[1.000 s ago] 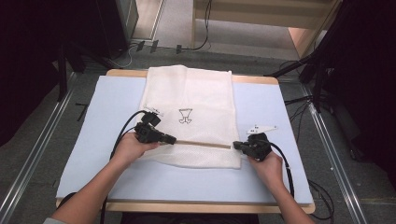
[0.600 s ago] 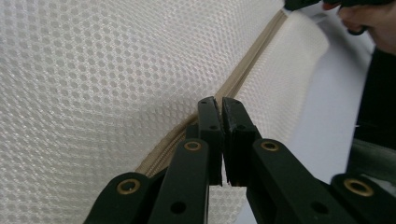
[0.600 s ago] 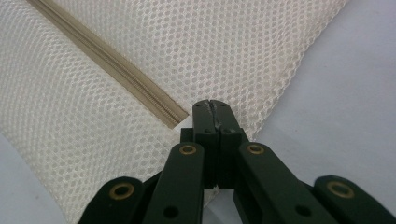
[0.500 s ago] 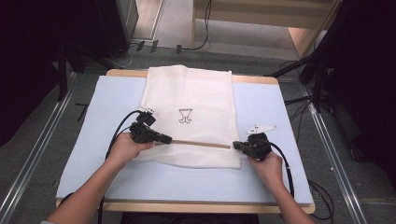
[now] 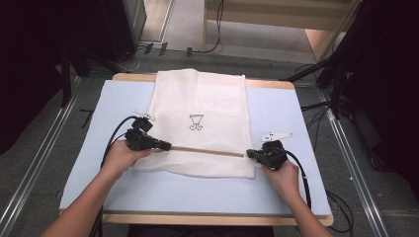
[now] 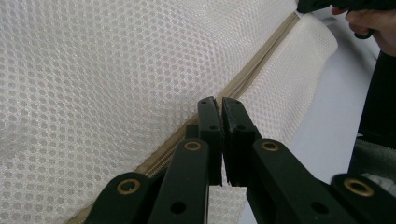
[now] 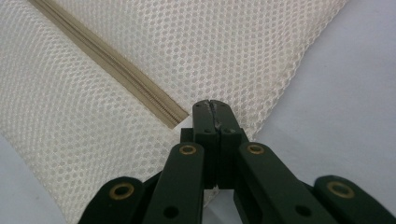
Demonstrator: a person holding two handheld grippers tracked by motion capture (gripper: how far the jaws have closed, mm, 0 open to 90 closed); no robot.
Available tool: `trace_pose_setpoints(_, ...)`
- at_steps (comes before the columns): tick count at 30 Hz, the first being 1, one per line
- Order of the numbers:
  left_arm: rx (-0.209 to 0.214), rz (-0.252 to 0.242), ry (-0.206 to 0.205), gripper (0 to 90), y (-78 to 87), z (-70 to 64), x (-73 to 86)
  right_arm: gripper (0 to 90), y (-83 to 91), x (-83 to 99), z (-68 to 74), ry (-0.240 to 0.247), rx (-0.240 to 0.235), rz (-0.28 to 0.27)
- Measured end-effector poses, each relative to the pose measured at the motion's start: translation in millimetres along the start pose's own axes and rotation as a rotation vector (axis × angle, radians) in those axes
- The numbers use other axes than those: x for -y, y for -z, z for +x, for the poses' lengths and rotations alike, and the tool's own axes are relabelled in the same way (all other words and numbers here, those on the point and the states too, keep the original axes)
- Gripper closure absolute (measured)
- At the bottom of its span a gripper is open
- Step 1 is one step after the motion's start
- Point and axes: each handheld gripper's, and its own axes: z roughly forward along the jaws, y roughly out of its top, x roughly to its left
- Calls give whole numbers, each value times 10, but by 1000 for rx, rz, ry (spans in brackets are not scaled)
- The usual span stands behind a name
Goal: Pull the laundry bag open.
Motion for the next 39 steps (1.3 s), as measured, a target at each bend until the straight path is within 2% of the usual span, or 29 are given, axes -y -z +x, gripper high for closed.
trace_pose_setpoints(3,-11,9,-9,889,6,5,5,900,0,-1,1,1,1,0)
trace_pose_setpoints(9,20,-5,26,889,48,50,12,900,1,0,0,-2,0,1)
trace_pose_setpoints(10,23,-10,52,889,81,92,32,900,0,-1,-1,1,0,1)
trace_pose_setpoints(12,24,-10,53,889,107,115,59,900,0,-1,-1,0,0,1)
trace_pose_setpoints(17,-6,-23,53,889,197,152,101,900,0,-2,-1,-1,-1,2)
trace_pose_setpoints(19,-6,-30,69,889,230,183,127,900,1,-1,-1,-4,-2,2)
trace_pose_setpoints(20,12,-33,74,889,239,191,141,900,1,-2,-3,-3,-2,1)
trace_pose_setpoints(23,13,-33,67,889,260,175,160,900,0,-1,-6,-5,-4,0)
trace_pose_setpoints(24,-8,-27,63,889,264,174,159,900,0,-1,-6,-5,-4,0)
trace_pose_setpoints(26,2,-28,66,888,268,193,161,900,0,-1,-5,-4,-3,0)
trace_pose_setpoints(33,-4,-21,69,889,266,200,166,900,1,0,-2,-6,-3,1)
trace_pose_setpoints(34,-18,-21,69,889,268,199,166,900,1,0,-2,-5,-3,1)
trace_pose_setpoints(37,5,-21,86,889,274,221,173,900,1,0,-2,-4,-2,1)
trace_pose_setpoints(39,2,-17,86,889,271,218,177,900,2,-1,-1,-4,-2,2)
